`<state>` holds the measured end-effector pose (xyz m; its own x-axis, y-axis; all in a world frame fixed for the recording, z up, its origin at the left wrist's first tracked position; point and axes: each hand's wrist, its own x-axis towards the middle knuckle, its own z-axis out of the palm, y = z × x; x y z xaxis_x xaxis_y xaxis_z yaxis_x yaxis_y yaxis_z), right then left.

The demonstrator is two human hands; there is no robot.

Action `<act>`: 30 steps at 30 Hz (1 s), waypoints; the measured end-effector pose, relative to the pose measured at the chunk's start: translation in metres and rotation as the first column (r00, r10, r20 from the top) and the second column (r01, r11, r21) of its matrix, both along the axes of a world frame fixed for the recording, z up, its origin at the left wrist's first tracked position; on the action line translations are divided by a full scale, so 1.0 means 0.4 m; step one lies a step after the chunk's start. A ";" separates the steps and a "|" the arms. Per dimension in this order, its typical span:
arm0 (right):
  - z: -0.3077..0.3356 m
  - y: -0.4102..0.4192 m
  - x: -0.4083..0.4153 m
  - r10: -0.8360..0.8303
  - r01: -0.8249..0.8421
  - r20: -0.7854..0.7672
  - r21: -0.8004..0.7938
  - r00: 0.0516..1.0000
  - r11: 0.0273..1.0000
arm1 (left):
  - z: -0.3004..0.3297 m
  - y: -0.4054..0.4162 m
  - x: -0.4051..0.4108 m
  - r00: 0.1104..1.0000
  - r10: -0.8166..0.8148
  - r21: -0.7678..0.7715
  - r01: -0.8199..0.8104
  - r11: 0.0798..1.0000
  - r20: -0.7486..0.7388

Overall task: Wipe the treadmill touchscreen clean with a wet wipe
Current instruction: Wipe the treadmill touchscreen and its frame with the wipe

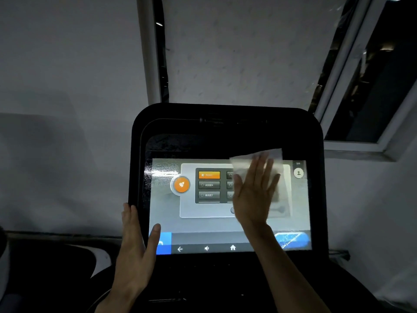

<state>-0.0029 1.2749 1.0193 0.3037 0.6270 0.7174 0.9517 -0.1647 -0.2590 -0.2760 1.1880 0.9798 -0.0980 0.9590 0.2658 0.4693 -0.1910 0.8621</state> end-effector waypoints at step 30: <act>0.000 -0.014 0.201 0.105 -0.103 0.137 -0.026 0.985 0.994 | -0.017 0.012 0.013 0.999 0.020 0.005 -0.020 1.000 0.042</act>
